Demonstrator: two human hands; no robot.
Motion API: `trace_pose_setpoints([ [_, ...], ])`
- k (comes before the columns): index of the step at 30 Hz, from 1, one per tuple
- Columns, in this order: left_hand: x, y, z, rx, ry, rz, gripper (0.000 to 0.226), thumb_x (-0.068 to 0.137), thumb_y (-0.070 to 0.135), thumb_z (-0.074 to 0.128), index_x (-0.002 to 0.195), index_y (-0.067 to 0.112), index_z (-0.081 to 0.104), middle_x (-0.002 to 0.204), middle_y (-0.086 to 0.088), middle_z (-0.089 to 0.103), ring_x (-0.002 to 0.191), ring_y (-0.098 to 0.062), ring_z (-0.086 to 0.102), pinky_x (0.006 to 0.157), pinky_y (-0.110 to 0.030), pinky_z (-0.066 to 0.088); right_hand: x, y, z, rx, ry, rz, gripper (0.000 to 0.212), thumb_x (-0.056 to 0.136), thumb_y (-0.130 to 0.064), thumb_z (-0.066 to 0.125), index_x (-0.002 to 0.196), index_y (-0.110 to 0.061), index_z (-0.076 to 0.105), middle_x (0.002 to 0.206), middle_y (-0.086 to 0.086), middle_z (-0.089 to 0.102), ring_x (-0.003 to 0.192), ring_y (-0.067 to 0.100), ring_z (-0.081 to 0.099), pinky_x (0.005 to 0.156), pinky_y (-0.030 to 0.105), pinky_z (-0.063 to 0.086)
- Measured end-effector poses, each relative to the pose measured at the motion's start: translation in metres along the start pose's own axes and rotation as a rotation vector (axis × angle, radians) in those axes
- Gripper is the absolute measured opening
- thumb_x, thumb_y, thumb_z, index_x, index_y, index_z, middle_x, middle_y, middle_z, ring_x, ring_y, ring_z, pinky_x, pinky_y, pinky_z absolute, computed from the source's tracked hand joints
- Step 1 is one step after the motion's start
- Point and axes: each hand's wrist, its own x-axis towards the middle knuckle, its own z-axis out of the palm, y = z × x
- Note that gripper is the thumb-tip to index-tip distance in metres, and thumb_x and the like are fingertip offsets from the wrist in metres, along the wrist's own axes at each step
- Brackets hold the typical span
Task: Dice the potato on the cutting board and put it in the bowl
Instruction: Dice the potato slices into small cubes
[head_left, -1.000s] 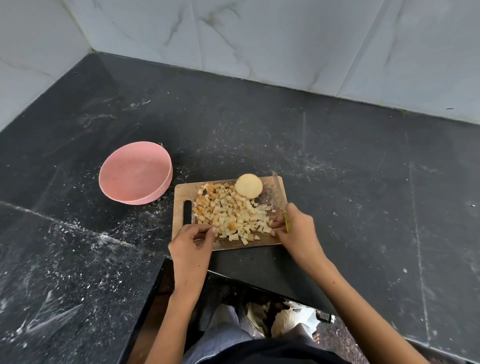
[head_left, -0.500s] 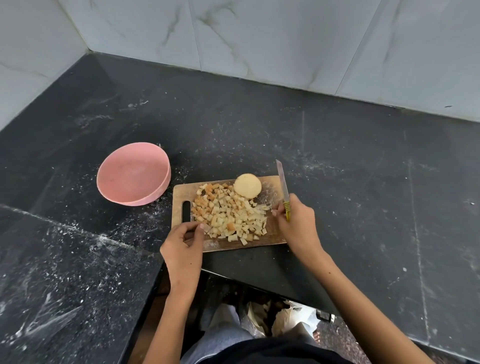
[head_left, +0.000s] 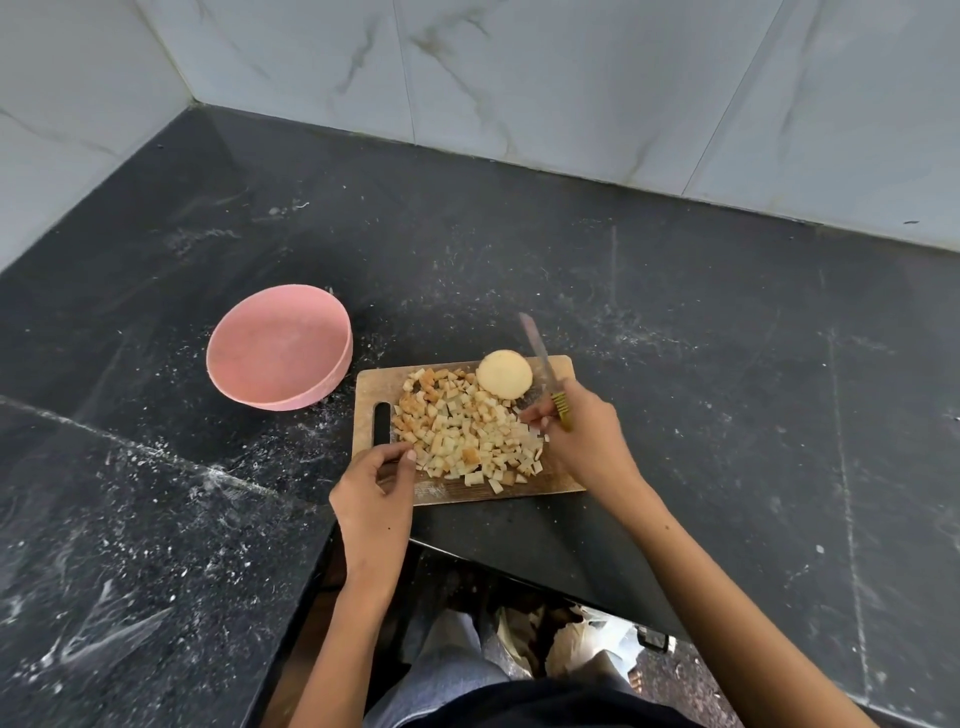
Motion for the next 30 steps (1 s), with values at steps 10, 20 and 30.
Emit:
trace_pose_setpoints([
  [10,-0.006,0.015,0.001,0.07,0.004,0.225,0.01,0.088,0.008,0.068,0.095,0.013,0.073,0.095,0.006,0.065,0.084,-0.001,0.062,0.067,-0.004,0.043,-0.004,0.01,0.017,-0.095,0.046,0.017,0.025,0.088,0.008,0.039,0.085,-0.016,0.045,0.093,0.006,0.065,0.085,0.02,0.061,0.076,0.036,0.052],
  [20,-0.001,0.025,0.012,0.141,-0.118,0.315,0.011,0.09,0.024,0.068,0.099,0.022,0.074,0.095,0.013,0.061,0.095,-0.006,0.057,0.08,-0.013,0.041,-0.003,0.018,-0.005,0.162,0.143,0.085,0.032,0.087,0.015,0.03,0.078,-0.015,0.038,0.087,0.014,0.065,0.084,0.028,0.065,0.078,0.039,0.055],
  [30,0.039,0.048,0.051,0.407,-0.2,0.54,0.023,0.084,0.028,0.073,0.104,0.017,0.074,0.11,0.002,0.068,0.106,-0.016,0.054,0.085,-0.027,0.038,0.0,0.005,0.008,0.165,0.097,0.058,0.03,0.093,0.009,0.032,0.079,-0.017,0.038,0.087,0.007,0.068,0.083,0.02,0.065,0.076,0.031,0.055],
])
